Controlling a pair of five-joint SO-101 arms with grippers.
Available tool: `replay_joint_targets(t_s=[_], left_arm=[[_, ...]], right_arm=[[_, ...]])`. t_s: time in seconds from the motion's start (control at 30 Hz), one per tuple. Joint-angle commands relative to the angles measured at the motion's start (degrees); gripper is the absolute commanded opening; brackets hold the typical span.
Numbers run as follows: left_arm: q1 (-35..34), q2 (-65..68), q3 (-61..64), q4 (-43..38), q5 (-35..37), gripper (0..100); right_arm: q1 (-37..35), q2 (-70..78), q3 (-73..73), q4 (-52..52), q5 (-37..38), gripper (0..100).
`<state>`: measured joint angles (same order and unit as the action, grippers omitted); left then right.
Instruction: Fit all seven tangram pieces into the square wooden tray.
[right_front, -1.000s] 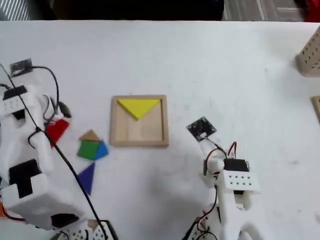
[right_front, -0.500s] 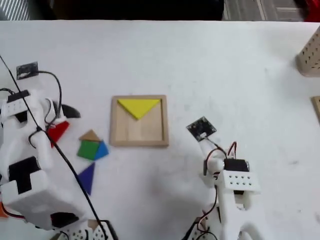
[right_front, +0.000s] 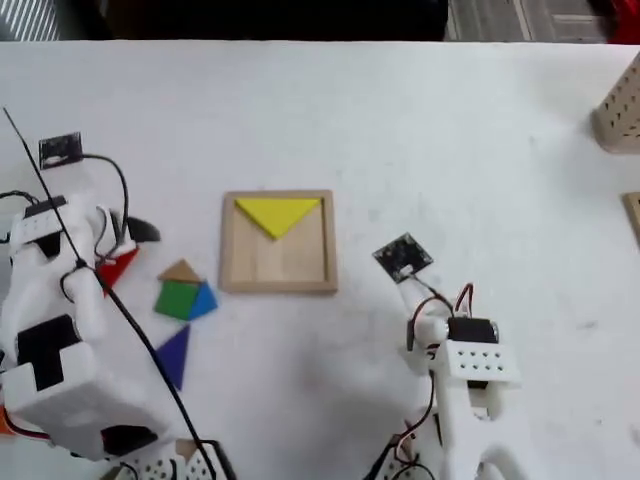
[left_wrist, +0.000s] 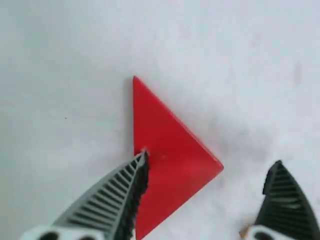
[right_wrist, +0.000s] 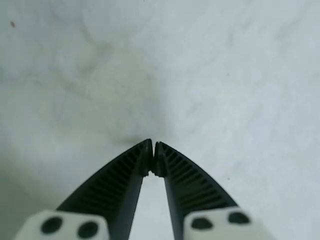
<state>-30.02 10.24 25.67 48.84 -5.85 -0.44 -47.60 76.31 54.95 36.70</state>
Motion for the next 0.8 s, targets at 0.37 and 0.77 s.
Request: replay_joint_targets(t_s=[0.37,0.77], left_arm=[[-1.80,-0.48,2.29,-2.64,-5.89,35],[-1.80,-0.48,2.37,-2.55,-6.51,35]], right_arm=[[-0.66,-0.31,-0.26,0.40,0.70,1.8],[-0.66,-0.31,-0.26,0.40,0.70,1.8]])
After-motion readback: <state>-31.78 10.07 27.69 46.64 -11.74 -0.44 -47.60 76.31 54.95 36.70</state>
